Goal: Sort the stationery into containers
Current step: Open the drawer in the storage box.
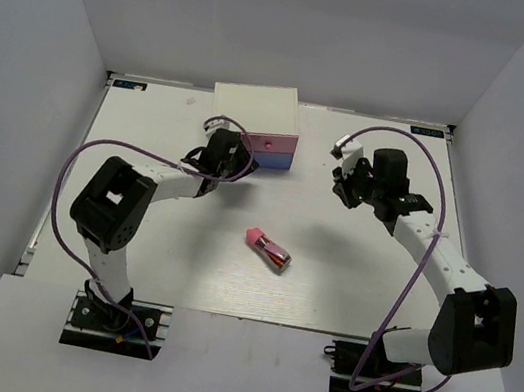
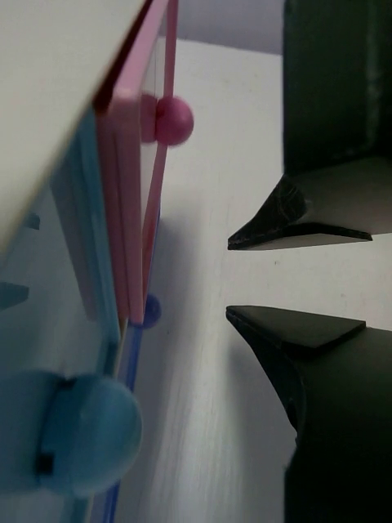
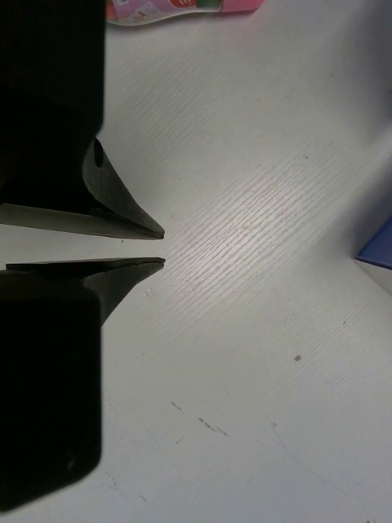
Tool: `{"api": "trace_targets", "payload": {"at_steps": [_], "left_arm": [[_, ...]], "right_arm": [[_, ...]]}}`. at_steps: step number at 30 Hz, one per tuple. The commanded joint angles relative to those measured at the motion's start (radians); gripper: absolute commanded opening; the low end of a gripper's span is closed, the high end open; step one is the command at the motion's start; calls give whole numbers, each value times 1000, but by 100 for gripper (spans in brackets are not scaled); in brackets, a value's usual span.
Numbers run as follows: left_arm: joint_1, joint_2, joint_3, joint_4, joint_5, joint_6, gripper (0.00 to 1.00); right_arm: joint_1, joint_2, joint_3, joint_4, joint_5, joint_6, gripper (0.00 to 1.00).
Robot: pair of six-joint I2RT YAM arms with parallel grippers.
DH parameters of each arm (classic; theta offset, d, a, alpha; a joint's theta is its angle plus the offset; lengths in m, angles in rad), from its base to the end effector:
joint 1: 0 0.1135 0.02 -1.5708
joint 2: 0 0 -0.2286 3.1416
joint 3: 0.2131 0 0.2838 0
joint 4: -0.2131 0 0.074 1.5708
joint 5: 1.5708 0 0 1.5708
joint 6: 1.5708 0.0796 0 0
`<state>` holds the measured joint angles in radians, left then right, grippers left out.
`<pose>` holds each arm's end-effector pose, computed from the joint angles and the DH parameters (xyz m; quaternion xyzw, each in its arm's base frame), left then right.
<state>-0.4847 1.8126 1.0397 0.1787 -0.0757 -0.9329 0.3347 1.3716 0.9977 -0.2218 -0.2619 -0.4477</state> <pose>0.3942 -0.2008 0.0989 -0.2134 0.8565 -0.2798 0.3776 0.3520 0.1442 0.2075 -0.3905 0.7864 0.0889 0.4702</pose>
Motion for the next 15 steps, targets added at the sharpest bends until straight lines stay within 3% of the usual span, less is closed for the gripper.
{"api": "trace_targets", "payload": {"at_steps": [1, 15], "left_arm": [[3, -3, 20, -61, -78, 17, 44], [-25, 47, -131, 278, -223, -55, 42]], "right_arm": [[-14, -42, -27, 44, -28, 14, 21], [-46, -40, -41, 48, -59, 14, 21]]}}
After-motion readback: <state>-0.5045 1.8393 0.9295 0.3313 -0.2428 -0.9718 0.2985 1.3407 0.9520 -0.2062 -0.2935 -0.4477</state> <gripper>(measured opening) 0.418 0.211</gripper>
